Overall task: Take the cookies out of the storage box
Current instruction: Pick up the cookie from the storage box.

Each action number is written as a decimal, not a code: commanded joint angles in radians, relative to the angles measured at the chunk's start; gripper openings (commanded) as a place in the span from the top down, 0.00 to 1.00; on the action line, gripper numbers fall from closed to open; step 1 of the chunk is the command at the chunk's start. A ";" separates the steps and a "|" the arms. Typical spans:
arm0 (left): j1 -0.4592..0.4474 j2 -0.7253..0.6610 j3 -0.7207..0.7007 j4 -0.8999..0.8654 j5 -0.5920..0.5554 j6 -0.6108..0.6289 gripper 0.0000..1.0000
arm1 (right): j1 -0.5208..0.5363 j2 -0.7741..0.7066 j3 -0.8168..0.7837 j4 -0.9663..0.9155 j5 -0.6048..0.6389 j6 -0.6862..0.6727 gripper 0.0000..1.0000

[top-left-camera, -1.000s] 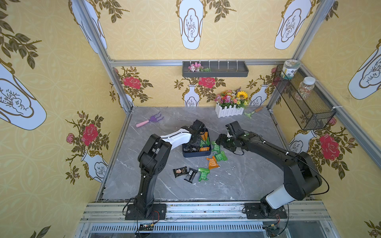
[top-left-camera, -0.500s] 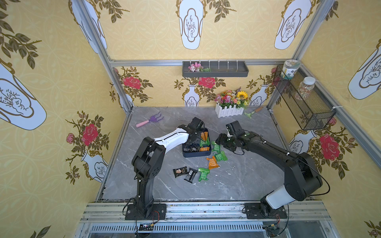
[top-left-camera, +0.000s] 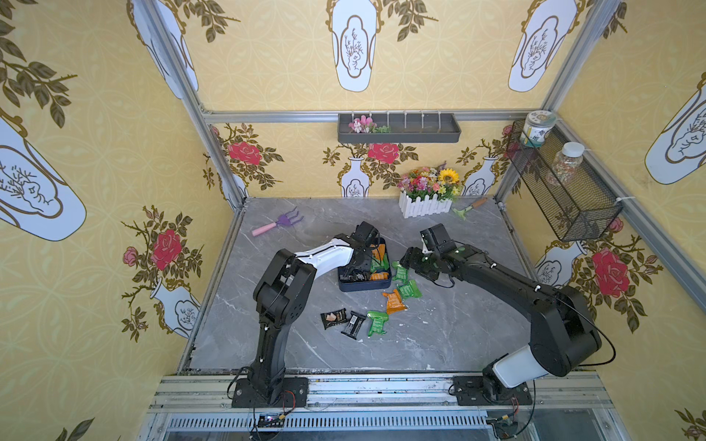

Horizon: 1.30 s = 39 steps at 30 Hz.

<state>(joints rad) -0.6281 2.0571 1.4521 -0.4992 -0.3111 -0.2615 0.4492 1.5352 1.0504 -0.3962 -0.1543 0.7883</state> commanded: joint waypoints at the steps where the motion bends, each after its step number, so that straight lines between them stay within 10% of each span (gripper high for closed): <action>1: 0.001 0.020 0.001 0.012 0.016 0.012 0.51 | -0.001 -0.004 -0.002 0.002 0.006 -0.006 0.29; 19: -0.001 -0.155 -0.043 0.051 0.034 -0.005 0.89 | 0.001 -0.057 0.000 0.018 0.005 -0.077 0.30; 26: 0.012 -0.294 -0.131 0.197 0.409 0.018 0.88 | 0.063 -0.179 -0.024 0.130 0.041 -0.396 0.29; 33: 0.079 -0.385 -0.232 0.334 0.733 -0.004 0.88 | 0.228 -0.192 -0.011 0.102 0.058 -1.011 0.28; 39: 0.097 -0.437 -0.283 0.343 0.885 0.039 0.87 | 0.225 -0.165 0.031 0.003 0.130 -1.180 0.27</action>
<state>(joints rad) -0.5323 1.6276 1.1881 -0.1905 0.4271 -0.2546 0.6724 1.3697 1.0698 -0.3580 -0.0666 -0.2180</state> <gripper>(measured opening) 0.226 0.720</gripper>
